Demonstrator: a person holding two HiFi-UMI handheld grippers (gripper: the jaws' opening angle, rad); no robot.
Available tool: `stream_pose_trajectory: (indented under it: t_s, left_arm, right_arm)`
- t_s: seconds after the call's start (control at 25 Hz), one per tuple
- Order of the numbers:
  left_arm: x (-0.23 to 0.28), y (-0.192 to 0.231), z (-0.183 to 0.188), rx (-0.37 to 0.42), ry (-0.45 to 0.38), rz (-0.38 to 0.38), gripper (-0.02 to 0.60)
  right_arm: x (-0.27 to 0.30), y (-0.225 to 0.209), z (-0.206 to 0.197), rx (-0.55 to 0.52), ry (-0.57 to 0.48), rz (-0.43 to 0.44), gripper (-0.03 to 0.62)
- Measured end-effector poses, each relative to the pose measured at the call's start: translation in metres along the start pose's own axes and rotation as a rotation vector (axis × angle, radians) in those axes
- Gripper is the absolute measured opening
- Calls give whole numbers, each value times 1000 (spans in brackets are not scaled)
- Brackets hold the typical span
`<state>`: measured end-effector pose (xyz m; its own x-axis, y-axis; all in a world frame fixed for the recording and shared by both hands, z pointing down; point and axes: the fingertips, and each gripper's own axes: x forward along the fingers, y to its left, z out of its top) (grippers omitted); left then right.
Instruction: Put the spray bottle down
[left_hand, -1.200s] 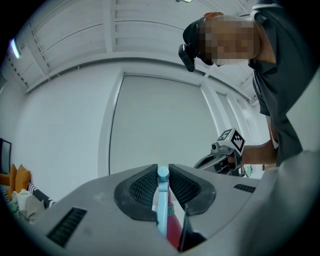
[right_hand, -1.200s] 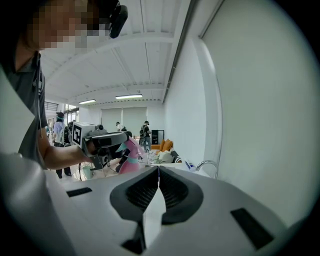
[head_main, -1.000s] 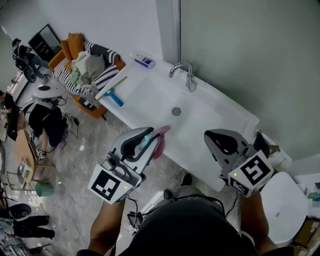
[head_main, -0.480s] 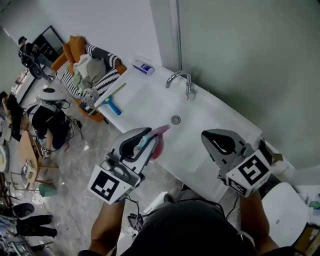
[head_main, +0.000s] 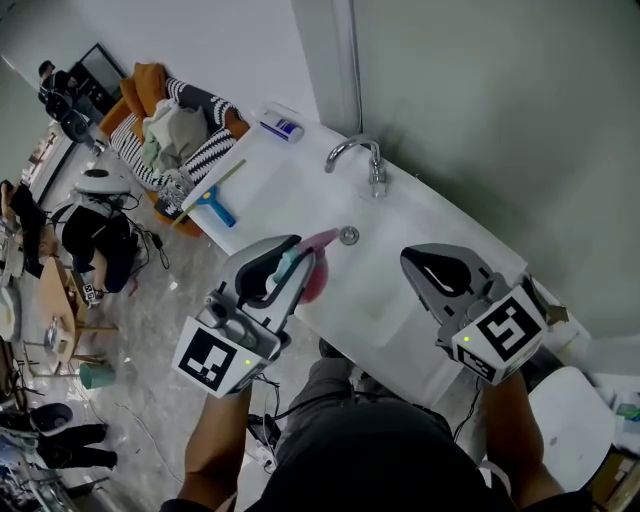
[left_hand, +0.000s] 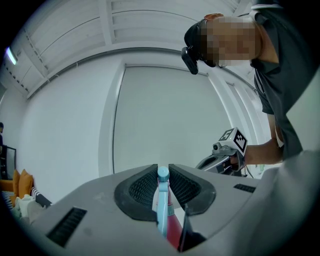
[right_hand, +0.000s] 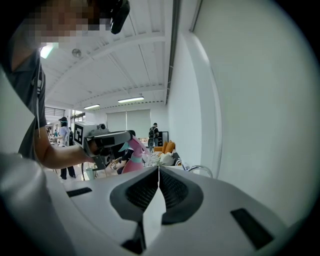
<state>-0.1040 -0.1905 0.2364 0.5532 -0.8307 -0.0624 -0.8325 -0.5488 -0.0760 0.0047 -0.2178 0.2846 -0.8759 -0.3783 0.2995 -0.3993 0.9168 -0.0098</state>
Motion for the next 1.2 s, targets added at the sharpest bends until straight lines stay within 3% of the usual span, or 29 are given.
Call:
stream_pose_trajectory:
  t_s: [1.2]
  left_arm:
    - [98,147,-23,21,-64,-119,68]
  right_arm:
    - [120,-100,23,55,26,-125,9]
